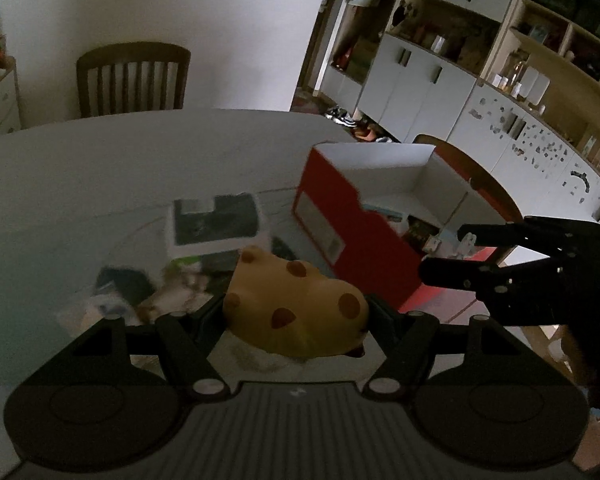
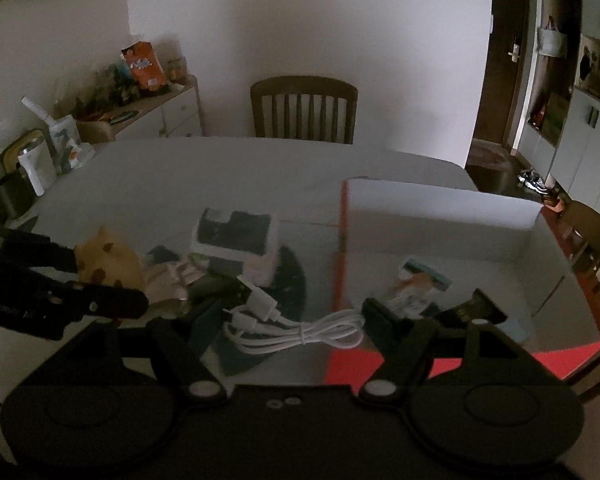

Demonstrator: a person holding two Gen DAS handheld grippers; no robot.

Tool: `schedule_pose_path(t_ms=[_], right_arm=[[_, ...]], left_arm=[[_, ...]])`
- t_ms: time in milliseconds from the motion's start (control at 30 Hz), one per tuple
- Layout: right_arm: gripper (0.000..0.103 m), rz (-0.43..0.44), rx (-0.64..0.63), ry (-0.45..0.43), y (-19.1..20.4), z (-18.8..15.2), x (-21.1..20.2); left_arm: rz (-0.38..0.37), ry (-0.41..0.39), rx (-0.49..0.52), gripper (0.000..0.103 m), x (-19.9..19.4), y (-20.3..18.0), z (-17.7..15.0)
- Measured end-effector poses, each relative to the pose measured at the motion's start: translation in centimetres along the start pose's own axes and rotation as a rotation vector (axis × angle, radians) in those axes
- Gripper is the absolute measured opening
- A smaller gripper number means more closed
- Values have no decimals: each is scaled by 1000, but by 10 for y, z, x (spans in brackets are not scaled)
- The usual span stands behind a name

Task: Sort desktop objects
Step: 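Carry yellow plush in left tool while right tool carries white cable to shoebox, then lower and release plush from left tool while right tool releases cable into shoebox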

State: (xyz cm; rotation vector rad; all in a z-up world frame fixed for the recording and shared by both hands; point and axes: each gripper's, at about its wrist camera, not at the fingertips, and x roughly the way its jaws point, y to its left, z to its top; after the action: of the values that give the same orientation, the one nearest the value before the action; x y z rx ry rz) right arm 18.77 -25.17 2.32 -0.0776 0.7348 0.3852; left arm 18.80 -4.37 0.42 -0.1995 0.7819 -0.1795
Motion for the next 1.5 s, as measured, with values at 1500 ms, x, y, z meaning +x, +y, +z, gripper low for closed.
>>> schedule_pose_path(t_ms=[1500], right_arm=[[76,-93,89,142,-187,22,83]], left_arm=[[-69,200,208,73,189,-134,71]])
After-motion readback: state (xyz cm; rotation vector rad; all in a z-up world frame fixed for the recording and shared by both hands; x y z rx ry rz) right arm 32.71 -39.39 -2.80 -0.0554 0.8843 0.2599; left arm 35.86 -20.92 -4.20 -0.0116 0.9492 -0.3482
